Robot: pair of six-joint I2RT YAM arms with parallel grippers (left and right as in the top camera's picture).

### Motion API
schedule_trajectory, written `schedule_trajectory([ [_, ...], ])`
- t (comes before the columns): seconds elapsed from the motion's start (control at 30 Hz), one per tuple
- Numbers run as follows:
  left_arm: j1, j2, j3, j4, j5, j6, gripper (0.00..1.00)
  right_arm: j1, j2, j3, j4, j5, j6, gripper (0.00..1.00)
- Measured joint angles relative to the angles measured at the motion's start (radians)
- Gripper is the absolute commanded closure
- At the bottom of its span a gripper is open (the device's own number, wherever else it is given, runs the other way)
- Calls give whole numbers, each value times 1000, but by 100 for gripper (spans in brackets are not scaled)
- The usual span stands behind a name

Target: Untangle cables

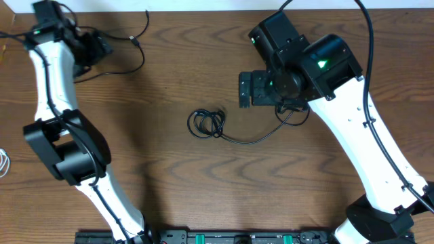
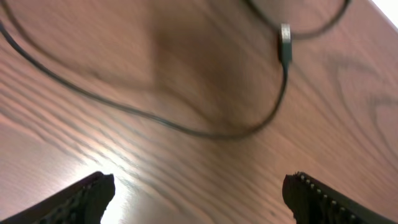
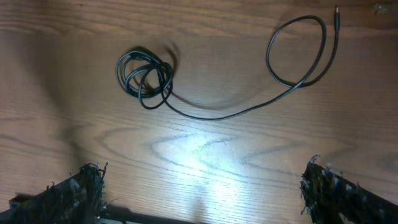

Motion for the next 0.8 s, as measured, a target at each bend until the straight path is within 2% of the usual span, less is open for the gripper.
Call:
schedule_trajectory([
  [0.1,-41,0,0,-48,-29,-89,9,4,0,0,0,0,-1,1],
  [0.23,-70,10,0,-71,-92,-274,9,14,0,0,-3,0,-10,1],
  [0.53,-32,135,0,-68,-98,-642,13,18,0,0,-19,0,-18,1],
  [0.67,-18,202,-2,12,-56,-713,15,18,0,0,-14,0,-18,1],
  [0.8,-19,229,-3,101,-50,-713,30,18,0,0,-14,1,-22,1],
])
